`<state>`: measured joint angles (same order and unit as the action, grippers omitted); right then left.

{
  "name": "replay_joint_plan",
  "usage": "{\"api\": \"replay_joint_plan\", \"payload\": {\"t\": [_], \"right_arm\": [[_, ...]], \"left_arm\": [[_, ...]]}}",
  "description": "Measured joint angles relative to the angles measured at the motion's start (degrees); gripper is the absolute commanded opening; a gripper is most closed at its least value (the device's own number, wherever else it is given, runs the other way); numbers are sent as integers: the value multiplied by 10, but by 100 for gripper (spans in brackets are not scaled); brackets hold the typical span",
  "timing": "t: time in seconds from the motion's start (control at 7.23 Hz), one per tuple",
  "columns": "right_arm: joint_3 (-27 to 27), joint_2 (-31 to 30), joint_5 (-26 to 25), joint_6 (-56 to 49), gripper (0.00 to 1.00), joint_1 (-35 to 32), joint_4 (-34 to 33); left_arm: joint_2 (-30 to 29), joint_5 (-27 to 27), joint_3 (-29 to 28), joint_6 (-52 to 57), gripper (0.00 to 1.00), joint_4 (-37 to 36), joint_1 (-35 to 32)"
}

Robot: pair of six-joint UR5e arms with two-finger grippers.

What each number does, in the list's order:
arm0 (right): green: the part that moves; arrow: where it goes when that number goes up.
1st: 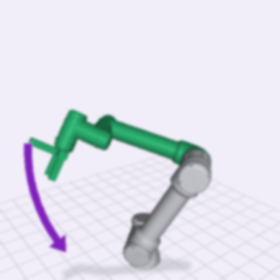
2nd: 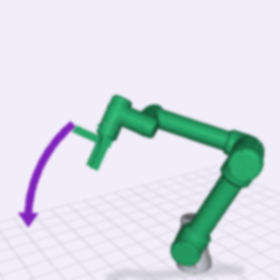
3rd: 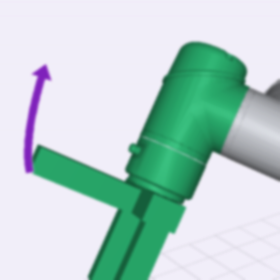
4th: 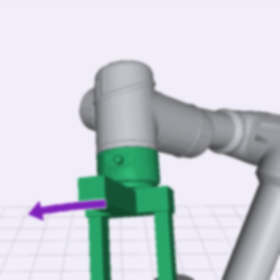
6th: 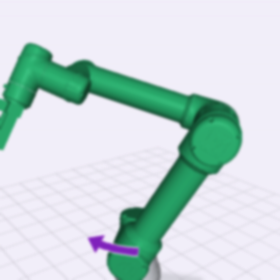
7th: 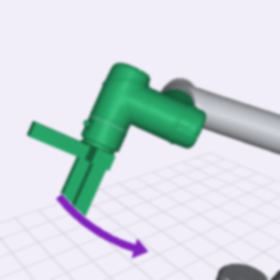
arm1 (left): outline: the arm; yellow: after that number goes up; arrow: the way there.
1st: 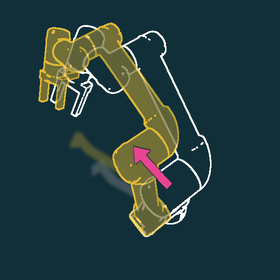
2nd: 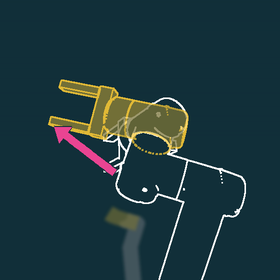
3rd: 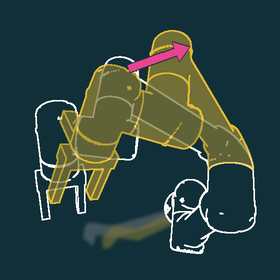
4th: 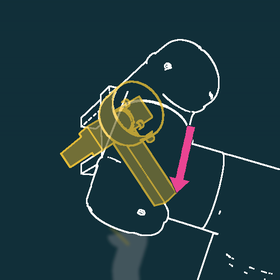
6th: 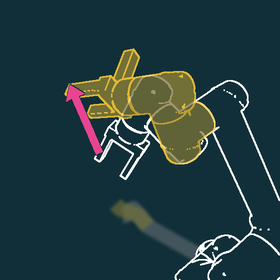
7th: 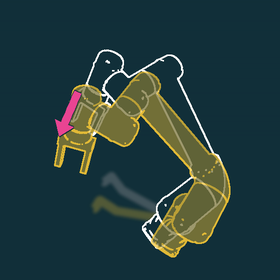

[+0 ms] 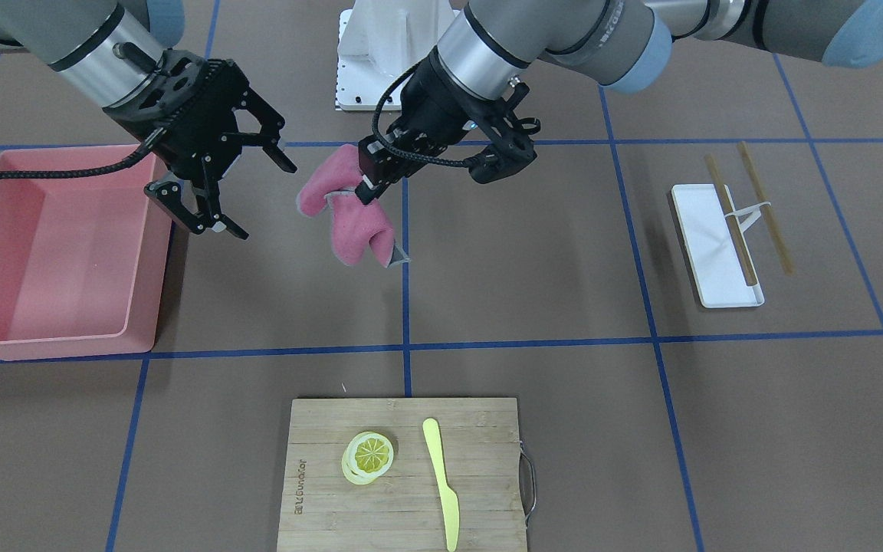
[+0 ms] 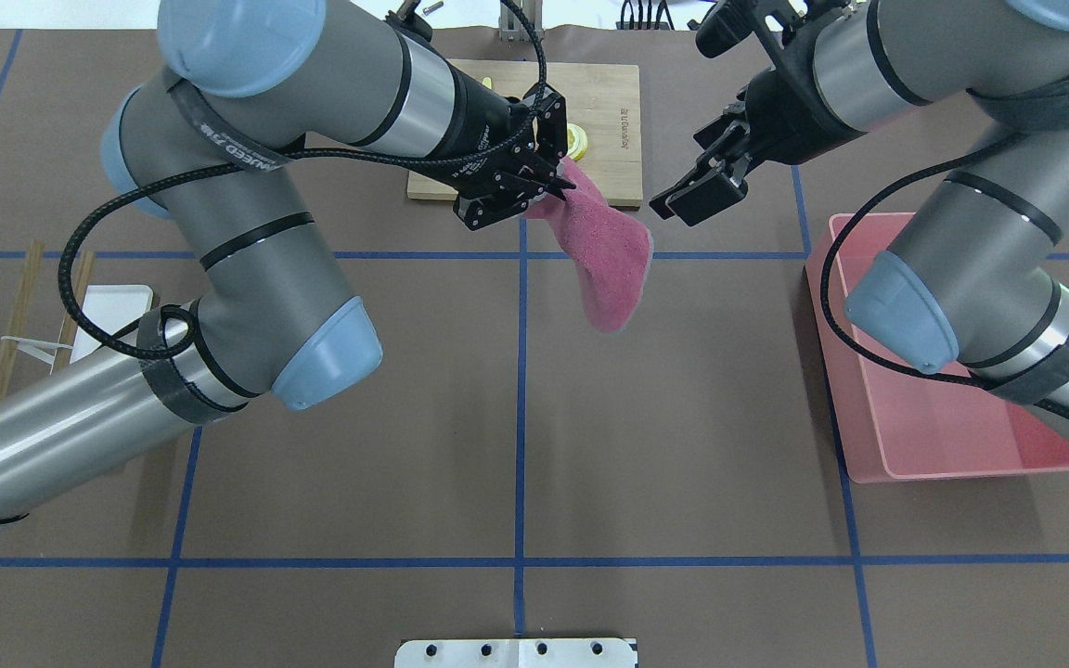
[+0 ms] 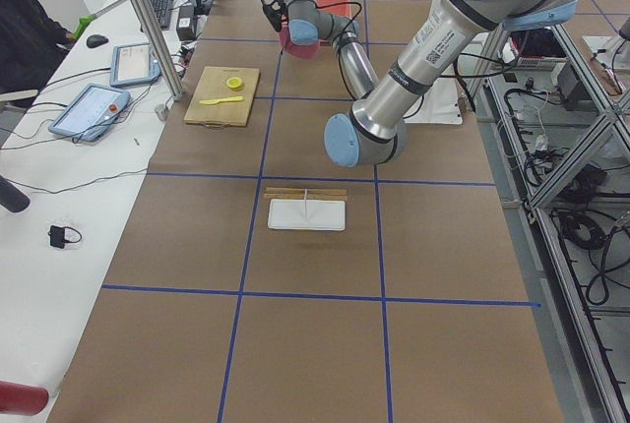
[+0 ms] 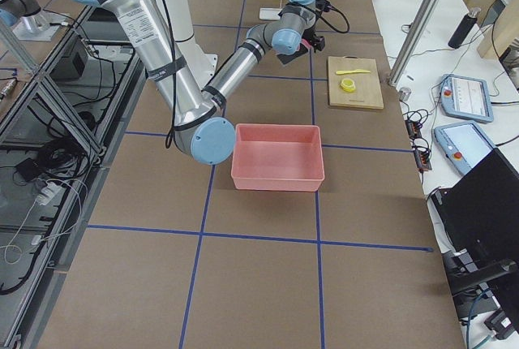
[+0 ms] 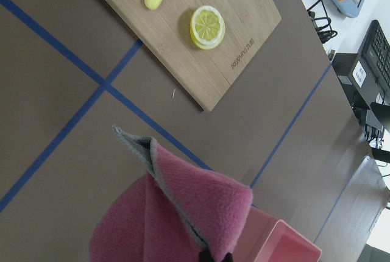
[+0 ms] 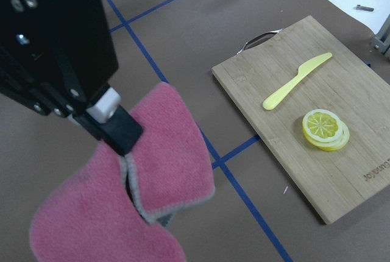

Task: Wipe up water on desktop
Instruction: 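Grasp the hanging pink cloth with the right gripper beside the left gripper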

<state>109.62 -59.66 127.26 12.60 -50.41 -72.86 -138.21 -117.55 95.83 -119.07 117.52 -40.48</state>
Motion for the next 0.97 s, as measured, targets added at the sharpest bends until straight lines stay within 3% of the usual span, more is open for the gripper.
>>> {"api": "replay_joint_plan", "payload": {"t": [0.41, 0.55, 0.97], "right_arm": [[9, 0, -11, 2, 97, 31, 0], [10, 0, -21, 2, 92, 38, 1], [12, -4, -68, 1, 91, 58, 34]], "left_arm": [[-9, 0, -3, -1, 0, 1, 8], [-13, 0, -3, -2, 0, 1, 9], [-16, 0, -9, -3, 0, 0, 14]]}}
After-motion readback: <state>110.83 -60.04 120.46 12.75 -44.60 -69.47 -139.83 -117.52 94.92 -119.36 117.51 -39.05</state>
